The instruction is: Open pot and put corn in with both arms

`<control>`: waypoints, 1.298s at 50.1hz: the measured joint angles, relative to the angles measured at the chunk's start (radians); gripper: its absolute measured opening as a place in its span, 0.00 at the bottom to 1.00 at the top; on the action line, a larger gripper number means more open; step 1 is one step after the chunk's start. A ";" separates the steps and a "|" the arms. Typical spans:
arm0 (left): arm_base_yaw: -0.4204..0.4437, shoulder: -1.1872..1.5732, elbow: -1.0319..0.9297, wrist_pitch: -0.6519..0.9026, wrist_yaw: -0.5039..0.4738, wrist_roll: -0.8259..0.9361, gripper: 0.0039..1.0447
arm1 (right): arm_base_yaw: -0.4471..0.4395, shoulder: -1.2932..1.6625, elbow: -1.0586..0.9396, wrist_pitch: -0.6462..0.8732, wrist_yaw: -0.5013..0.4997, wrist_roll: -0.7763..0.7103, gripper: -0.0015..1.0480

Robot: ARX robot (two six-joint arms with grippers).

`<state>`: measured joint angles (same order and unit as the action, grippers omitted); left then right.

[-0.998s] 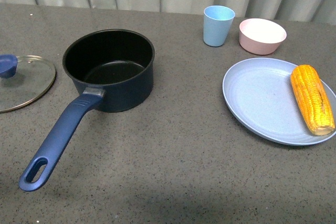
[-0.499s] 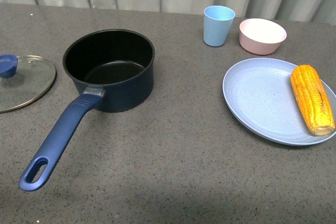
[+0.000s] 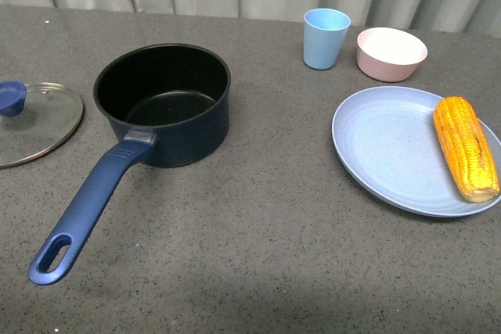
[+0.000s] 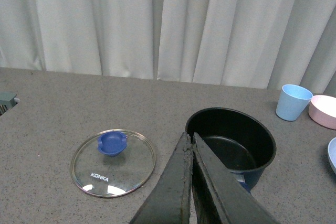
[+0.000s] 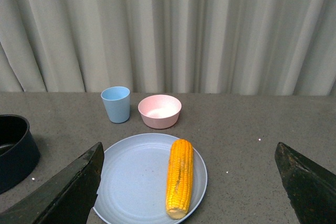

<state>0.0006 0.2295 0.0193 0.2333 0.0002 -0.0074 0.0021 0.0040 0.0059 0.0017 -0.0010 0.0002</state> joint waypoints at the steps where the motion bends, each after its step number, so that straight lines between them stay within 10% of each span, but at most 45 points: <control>1: 0.000 -0.005 0.000 -0.005 0.000 0.000 0.04 | 0.000 0.000 0.000 0.000 0.000 0.000 0.91; 29: 0.000 -0.224 0.000 -0.232 0.000 -0.001 0.04 | 0.000 0.000 0.000 0.000 0.000 0.000 0.91; 35: 0.000 -0.224 0.000 -0.232 0.000 0.000 0.26 | 0.000 0.000 0.000 0.000 0.000 0.000 0.91; 42: 0.000 -0.224 0.000 -0.232 0.000 0.000 0.49 | 0.036 0.080 0.001 0.062 0.232 -0.039 0.91; 53: 0.000 -0.224 0.000 -0.232 0.000 0.000 0.95 | -0.153 0.685 0.130 0.426 0.037 0.005 0.91; 65: 0.000 -0.224 0.000 -0.232 0.000 0.003 0.94 | -0.199 1.215 0.346 0.509 -0.045 0.029 0.91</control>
<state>0.0002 0.0051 0.0196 0.0013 -0.0002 -0.0048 -0.1970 1.2190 0.3523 0.5110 -0.0460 0.0292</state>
